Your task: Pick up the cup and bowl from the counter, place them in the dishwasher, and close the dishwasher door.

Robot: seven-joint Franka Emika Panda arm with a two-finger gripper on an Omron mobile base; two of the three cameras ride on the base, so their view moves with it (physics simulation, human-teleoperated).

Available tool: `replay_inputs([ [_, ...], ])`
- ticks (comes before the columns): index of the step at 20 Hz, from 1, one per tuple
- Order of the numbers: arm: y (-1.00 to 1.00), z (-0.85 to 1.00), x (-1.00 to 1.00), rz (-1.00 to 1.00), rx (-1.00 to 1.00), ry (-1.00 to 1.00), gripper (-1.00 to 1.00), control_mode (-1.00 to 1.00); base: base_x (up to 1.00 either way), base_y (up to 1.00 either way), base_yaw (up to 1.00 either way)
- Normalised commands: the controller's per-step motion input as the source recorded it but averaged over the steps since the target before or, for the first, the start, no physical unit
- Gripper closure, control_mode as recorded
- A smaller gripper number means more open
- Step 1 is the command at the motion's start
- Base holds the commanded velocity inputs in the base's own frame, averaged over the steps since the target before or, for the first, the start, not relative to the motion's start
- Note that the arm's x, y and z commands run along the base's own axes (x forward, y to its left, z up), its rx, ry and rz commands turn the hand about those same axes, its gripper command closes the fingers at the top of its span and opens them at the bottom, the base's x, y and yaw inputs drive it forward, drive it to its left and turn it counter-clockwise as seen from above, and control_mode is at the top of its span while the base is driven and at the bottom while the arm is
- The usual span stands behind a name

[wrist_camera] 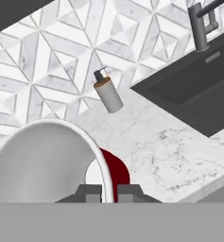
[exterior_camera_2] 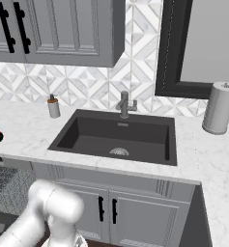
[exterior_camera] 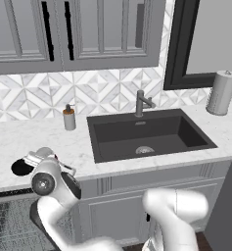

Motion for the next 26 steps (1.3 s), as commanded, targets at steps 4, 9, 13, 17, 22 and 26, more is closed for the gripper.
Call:
replay_inputs([
  [4,-0.54,0.43,-1.00,0.09,0.13,0.17,1.00,-1.00,0.00,0.00,0.00],
  [9,-0.16,-0.04,-1.00,0.27,0.05,0.19,1.00,-1.00,0.00,0.00,0.00],
  [13,0.11,-0.38,-1.00,0.18,0.00,0.00,1.00,-1.00,0.00,0.00,0.00],
  [17,0.41,-0.49,-1.00,0.11,-0.01,0.00,1.00,-1.00,0.00,0.00,0.00],
  [22,0.60,-0.50,-0.48,0.11,-0.01,0.13,1.00,-1.00,0.00,0.00,0.00],
  [26,0.21,-0.35,0.02,0.15,0.00,0.33,1.00,-1.00,0.00,0.00,0.00],
])
